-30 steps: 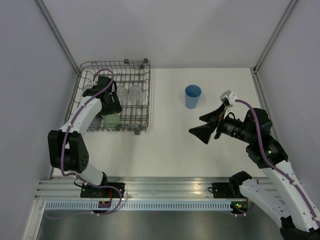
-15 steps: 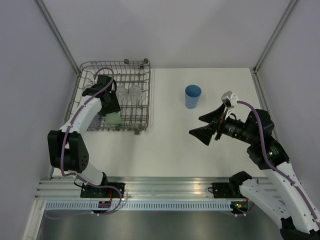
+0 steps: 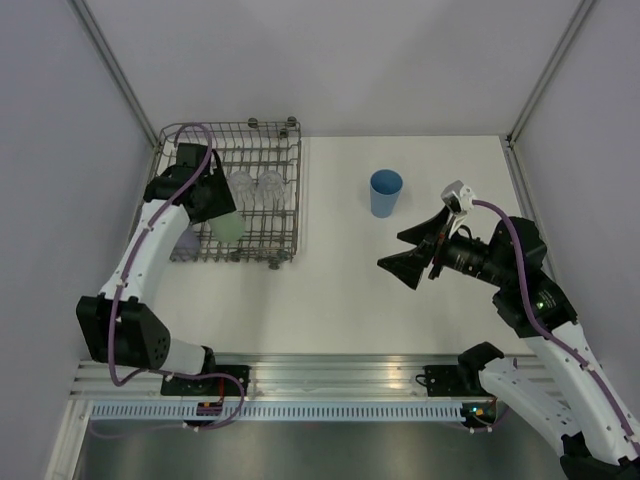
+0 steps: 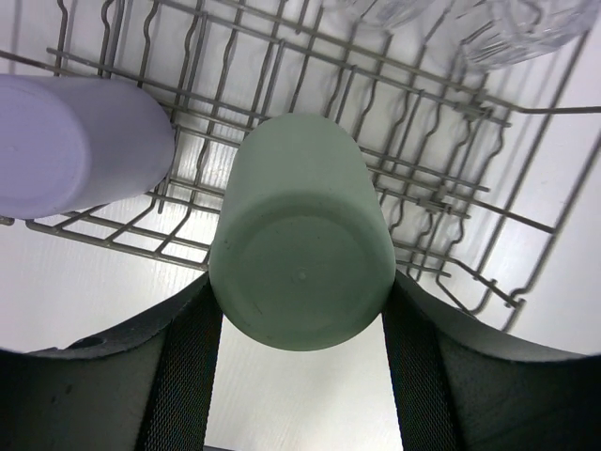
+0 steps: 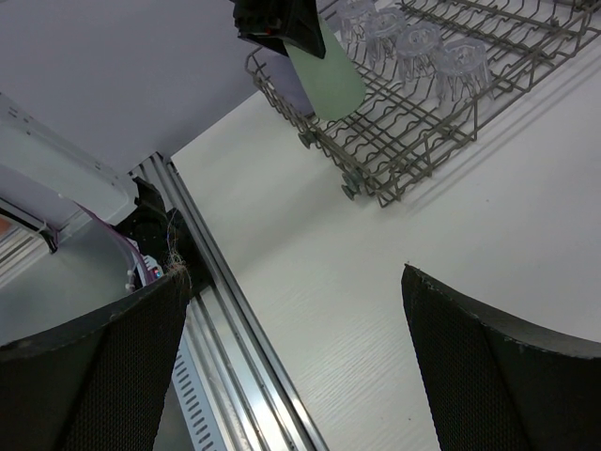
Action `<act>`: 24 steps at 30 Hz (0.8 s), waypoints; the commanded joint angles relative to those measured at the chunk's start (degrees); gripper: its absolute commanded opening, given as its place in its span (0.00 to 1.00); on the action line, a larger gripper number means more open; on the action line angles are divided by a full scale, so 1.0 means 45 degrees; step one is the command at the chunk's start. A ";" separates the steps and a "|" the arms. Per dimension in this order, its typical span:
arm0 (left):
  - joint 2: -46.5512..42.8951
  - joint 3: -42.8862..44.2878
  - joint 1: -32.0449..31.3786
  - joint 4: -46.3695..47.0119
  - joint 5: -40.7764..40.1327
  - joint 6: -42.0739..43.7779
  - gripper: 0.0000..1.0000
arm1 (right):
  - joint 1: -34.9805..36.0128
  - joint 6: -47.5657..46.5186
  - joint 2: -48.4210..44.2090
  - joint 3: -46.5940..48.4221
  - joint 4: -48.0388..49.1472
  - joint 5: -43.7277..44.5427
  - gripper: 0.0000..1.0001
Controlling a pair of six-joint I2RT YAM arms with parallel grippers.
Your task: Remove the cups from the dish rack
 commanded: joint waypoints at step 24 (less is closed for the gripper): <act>-0.7095 -0.2245 -0.1250 0.8414 1.2254 -0.5902 0.02 | 0.0144 0.7653 0.1366 -0.2653 1.2070 -0.1865 0.96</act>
